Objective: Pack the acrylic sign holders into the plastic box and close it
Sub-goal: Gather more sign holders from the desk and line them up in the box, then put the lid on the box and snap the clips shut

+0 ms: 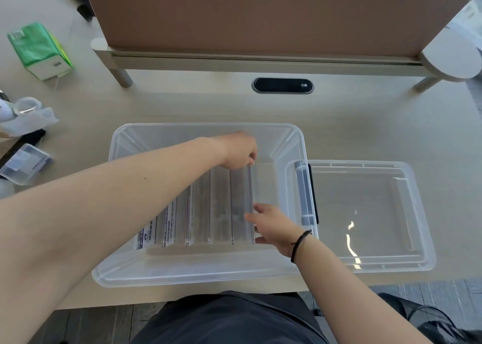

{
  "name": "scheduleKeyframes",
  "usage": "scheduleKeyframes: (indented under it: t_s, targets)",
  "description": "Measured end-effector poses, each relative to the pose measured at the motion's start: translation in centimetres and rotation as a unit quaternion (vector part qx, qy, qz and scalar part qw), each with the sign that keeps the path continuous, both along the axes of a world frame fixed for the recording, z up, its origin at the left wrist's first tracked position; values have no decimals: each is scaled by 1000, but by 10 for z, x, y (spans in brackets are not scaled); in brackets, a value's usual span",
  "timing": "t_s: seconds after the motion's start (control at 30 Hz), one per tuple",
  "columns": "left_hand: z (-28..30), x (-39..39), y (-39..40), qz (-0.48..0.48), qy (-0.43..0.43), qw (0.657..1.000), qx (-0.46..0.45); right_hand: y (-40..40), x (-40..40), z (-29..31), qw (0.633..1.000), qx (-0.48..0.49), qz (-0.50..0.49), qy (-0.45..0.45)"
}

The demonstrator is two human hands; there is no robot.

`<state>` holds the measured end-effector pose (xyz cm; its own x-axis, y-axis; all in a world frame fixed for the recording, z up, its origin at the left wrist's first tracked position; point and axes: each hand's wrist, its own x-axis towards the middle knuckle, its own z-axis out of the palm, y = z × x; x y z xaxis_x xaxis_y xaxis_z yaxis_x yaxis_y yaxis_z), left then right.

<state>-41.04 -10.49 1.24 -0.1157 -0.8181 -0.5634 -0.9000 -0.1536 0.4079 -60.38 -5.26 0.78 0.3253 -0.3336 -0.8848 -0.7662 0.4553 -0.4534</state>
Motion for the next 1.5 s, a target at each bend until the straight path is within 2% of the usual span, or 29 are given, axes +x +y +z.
scheduleKeyframes:
  t_s: [0.4,0.5,0.63,0.73,0.87,1.03,1.17,1.27,1.4,1.5]
  targets:
    - [9,-5,2,-3,-9,1000,3,1,-4,-5,1000,-18,6,-1]
    - [30,-17,-3,-9,-9,999,-41,0,-5,-4,998,-52,39,-6]
    - [62,-39,-17,-30,-22,988,-148,-9,-6,13,995,-87,43,-32]
    - [84,-59,-28,-17,14,976,-217,-20,-9,35,992,-105,39,-61]
    - [99,-91,-45,-25,48,965,-257,-38,-28,68,986,-119,-9,-113]
    - [105,-127,-73,-32,57,962,-265,-73,-80,94,965,-111,-156,-180]
    - [98,-156,-101,-12,73,965,-250,-109,-141,83,938,-120,-280,-163]
    - [83,-182,-125,-5,58,983,-174,-138,-191,57,922,-150,-340,-104]
    - [47,-219,-156,-24,-3,998,-58,-178,-255,16,916,-201,-346,-15]
    - [21,-248,-173,-41,-31,999,6,-205,-298,-10,914,-256,-306,69]
